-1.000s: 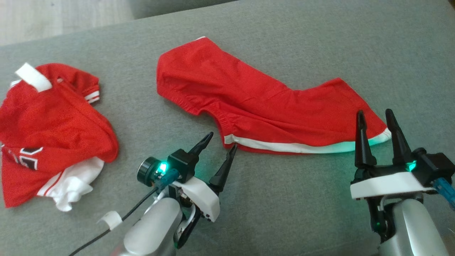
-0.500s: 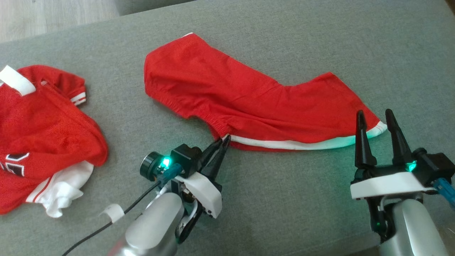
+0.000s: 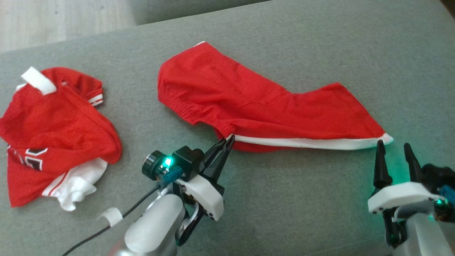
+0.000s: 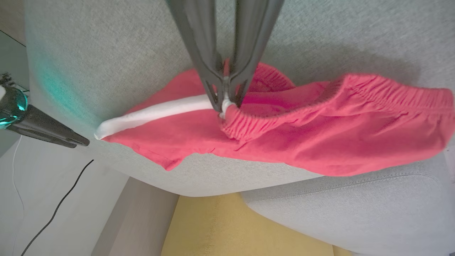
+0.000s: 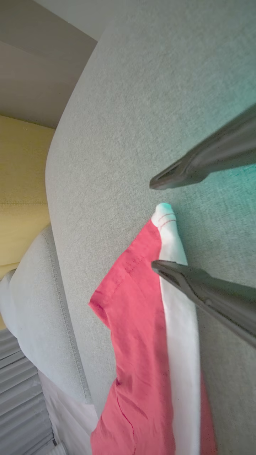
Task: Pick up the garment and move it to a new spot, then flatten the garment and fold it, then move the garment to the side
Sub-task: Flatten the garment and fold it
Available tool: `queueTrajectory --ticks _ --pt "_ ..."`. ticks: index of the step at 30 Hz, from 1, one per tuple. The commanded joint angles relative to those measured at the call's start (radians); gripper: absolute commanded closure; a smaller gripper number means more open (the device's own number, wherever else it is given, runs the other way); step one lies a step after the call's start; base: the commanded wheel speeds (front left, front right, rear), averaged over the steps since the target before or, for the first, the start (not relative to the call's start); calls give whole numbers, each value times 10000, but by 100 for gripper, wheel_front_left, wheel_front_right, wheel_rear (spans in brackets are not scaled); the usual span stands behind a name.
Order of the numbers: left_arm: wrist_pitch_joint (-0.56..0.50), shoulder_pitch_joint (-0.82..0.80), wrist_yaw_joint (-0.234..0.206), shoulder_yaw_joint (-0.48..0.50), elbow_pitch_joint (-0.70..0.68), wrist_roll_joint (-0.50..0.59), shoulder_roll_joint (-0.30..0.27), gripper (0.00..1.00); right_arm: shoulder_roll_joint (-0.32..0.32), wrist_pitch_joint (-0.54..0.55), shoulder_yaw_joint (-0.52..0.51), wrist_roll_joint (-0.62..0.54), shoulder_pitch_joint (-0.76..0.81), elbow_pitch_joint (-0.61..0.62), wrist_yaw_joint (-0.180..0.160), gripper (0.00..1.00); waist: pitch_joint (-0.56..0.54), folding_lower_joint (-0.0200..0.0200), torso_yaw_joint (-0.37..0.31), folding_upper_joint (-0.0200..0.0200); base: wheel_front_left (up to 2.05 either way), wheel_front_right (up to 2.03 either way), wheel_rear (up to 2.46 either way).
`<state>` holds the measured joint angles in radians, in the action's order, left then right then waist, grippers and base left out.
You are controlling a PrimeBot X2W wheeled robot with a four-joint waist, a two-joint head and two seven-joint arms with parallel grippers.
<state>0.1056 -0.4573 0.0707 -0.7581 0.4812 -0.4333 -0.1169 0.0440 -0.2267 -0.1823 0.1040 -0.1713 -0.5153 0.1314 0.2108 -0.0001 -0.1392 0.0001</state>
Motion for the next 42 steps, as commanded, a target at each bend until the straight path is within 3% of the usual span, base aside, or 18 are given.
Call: queueTrajectory --ticks 1,12,21,22,23,24,33,42 --pt "-12 -118 -48 206 -380 -33 -156 100 62 29 65 -100 -563 -21 -7 0 -23 1 100 -1 0 0 0" --pt "-147 -74 -153 25 -763 -34 -188 100 62 160 -684 -536 -1689 -2281 -7 0 35 1 332 -1 0 0 0" --pt "-208 -70 -211 -12 -850 -88 -284 100 62 -77 -585 -649 -2140 -3312 -7 0 42 1 269 -1 0 0 0" --pt "-224 -66 -214 -23 -853 -96 -294 100 62 -104 -564 -655 -2185 -3407 -7 13 31 1 262 -1 0 0 0" --pt "-244 -62 -220 -32 -852 -104 -302 100 62 -129 -548 -659 -2227 -3498 -7 51 21 1 257 -1 0 0 0" --pt "-273 -54 -232 -40 -844 -117 -309 100 62 -151 -534 -664 -2264 -3586 -7 100 5 1 252 -1 0 0 0" --pt "-546 24 -310 -110 -825 -185 -521 100 62 -302 -70 -407 -2444 -3539 -7 100 -359 1 274 -1 0 0 0" --pt "-1447 -692 47 -58 -1542 -286 -1341 100 62 8 1070 917 -2601 -1625 -7 100 -1103 1 559 -1 0 0 0"
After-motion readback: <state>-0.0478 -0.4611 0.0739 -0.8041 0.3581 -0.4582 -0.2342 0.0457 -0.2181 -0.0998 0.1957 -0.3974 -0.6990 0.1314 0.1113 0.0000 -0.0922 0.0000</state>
